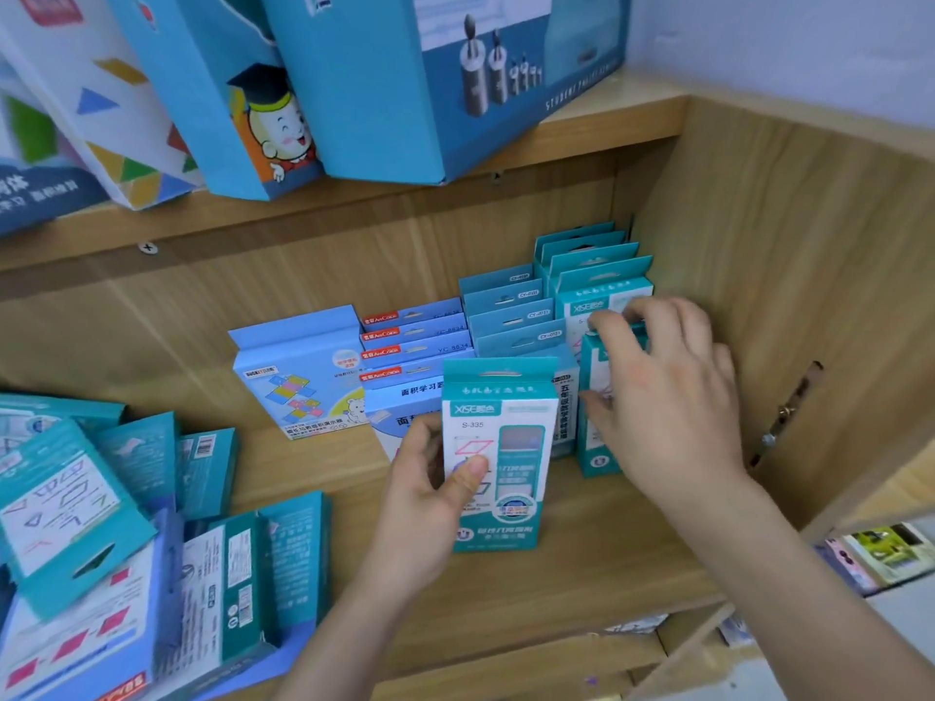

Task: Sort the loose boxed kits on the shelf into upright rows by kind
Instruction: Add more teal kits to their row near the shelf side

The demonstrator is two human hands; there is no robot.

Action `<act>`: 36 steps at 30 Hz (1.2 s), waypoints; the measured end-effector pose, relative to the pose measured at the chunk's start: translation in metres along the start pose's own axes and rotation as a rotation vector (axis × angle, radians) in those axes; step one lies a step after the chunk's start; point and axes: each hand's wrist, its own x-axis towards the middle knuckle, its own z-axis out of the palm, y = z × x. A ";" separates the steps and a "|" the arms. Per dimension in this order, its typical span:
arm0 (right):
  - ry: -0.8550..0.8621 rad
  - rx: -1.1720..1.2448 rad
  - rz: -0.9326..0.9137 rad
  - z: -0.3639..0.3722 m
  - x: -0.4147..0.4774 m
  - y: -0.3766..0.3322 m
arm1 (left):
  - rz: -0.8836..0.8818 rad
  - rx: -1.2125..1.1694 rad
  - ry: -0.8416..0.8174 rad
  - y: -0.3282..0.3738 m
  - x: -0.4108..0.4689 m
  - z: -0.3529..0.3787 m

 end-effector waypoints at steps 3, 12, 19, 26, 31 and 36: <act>0.007 0.016 0.030 0.004 0.005 -0.003 | 0.010 0.092 0.010 -0.003 0.004 -0.005; -0.033 0.201 -0.130 0.019 0.016 0.014 | 0.126 0.427 0.064 0.007 0.010 -0.001; 0.010 0.799 0.136 0.015 -0.049 0.015 | 0.194 0.557 0.000 0.010 0.015 0.028; 0.157 0.574 0.137 0.020 -0.078 0.013 | 0.358 0.589 -0.101 0.017 0.022 0.079; 0.136 0.381 0.156 0.026 -0.087 0.012 | 0.439 0.671 -0.058 0.019 0.028 0.092; 0.126 0.348 0.137 0.026 -0.089 0.011 | 0.568 0.833 0.008 0.027 0.029 0.090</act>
